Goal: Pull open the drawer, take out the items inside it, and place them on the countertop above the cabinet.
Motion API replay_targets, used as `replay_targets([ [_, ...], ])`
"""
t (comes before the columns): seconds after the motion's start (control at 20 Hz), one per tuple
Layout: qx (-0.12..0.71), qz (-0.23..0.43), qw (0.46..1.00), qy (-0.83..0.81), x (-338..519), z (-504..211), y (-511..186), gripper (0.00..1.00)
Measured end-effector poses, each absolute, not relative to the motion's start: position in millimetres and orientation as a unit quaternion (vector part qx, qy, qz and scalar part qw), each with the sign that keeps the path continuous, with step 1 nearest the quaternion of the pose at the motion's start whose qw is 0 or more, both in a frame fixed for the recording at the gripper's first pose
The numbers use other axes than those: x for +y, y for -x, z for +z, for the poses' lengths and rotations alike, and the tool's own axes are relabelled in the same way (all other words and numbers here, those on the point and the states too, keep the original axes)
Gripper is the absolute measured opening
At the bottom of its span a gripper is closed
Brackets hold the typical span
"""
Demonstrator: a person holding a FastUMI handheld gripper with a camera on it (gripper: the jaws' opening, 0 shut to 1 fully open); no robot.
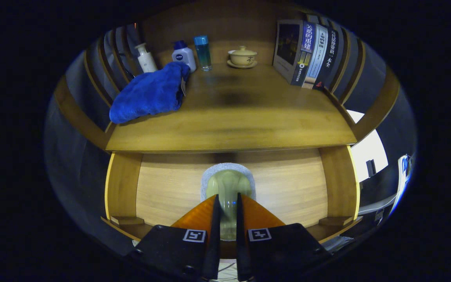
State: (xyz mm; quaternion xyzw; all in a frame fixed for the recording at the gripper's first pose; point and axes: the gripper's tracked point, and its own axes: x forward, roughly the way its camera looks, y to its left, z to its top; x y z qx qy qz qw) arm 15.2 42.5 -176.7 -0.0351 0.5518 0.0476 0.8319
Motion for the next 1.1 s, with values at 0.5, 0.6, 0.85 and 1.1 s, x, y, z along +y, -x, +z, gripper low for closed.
replay_targets([
  [0.5, 0.523, 0.069, 0.848, 0.052, 54, -116, -65, 0.26],
  [0.6, 0.522, 0.068, 0.849, 0.053, 56, -112, -78, 0.26],
  [0.85, 0.523, 0.06, 0.848, 0.055, 57, -111, -114, 0.26],
  [1.1, 0.529, 0.05, 0.845, 0.062, 57, -119, -151, 0.26],
])
